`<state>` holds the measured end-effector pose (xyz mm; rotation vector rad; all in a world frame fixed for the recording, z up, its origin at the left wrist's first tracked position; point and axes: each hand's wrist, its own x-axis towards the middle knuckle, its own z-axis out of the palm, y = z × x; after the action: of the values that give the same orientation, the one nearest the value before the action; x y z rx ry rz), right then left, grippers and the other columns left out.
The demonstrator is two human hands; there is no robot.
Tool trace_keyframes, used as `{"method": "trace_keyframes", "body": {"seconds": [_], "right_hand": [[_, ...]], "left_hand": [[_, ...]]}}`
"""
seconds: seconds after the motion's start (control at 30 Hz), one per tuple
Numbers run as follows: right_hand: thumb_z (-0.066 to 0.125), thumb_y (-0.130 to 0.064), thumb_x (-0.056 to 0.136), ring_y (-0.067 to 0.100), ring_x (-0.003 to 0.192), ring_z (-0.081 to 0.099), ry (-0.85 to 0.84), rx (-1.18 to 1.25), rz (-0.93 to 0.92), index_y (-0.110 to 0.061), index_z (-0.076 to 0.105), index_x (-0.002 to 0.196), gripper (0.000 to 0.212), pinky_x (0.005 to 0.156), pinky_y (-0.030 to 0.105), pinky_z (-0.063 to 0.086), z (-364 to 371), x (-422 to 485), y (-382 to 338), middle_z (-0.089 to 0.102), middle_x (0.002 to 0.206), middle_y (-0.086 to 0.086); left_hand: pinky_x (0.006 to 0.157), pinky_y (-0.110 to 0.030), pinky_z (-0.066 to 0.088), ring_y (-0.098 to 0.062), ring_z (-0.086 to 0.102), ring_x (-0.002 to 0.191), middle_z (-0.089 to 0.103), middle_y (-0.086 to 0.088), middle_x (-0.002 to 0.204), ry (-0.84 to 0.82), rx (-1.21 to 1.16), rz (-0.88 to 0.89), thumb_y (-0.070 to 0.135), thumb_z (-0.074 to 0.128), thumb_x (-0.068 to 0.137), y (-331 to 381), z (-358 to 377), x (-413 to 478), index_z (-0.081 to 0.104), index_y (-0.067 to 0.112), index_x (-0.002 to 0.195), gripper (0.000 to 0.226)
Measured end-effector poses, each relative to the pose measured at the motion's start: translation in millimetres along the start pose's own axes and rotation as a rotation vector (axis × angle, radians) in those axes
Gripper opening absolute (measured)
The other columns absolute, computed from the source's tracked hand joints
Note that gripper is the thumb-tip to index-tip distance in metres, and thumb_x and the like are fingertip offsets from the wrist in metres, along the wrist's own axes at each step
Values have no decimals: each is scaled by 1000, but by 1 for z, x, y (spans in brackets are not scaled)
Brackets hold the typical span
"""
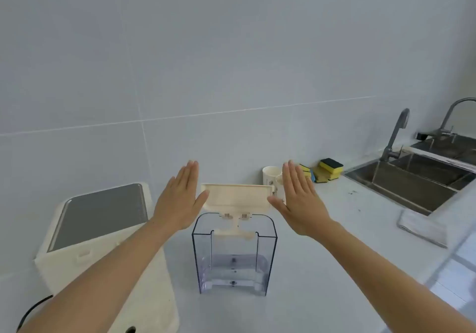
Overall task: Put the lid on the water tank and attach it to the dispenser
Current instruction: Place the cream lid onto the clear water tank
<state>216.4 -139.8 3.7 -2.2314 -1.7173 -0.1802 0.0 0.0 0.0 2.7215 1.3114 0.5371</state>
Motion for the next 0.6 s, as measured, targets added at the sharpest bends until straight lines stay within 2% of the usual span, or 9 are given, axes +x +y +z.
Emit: {"method": "trace_keyframes", "body": {"seconds": [0.1,0.23,0.33,0.43,0.53,0.6], "right_hand": [[-21,-75,52,8,129,-30,-46,9,11,-20,-33,124,92,112,31,-12,10,-5,1,-32,138,-7],[-10,-71,61,11,133,-28,-114,23,38,-20,-32,126,86,116,35,-5,31,-8,5,-31,144,-3],[10,-61,82,18,142,-20,-187,87,100,-17,-30,132,77,117,35,-2,40,-4,6,-24,154,3],[28,-46,91,21,146,-6,-224,388,170,-13,-21,141,78,118,36,8,47,4,4,-14,157,6],[29,-43,92,26,145,10,-248,702,260,-13,-21,142,78,114,37,19,48,15,-1,-4,158,8],[26,-46,92,25,144,10,-240,824,362,-13,-15,144,74,115,38,17,48,23,-5,-2,159,6]], "left_hand": [[119,-31,0,-15,-8,146,-15,-5,157,-90,-14,-18,39,21,97,-1,15,-3,-16,10,144,67],[119,-30,7,-17,-3,146,-15,-6,157,-171,-74,-49,40,22,97,1,32,-6,-15,9,145,69],[116,-34,19,-20,8,146,-11,-7,158,-220,-181,-132,42,24,96,-1,37,-2,-15,10,145,71],[111,-35,26,-26,20,143,2,-11,159,-273,-349,-273,40,26,96,2,38,6,-11,8,146,70],[97,-33,34,-32,37,131,30,-19,149,-317,-545,-462,37,30,96,1,39,21,4,5,146,65],[101,-36,37,-30,43,126,36,-15,145,-336,-648,-524,38,33,94,-2,38,28,14,6,145,63]]}}
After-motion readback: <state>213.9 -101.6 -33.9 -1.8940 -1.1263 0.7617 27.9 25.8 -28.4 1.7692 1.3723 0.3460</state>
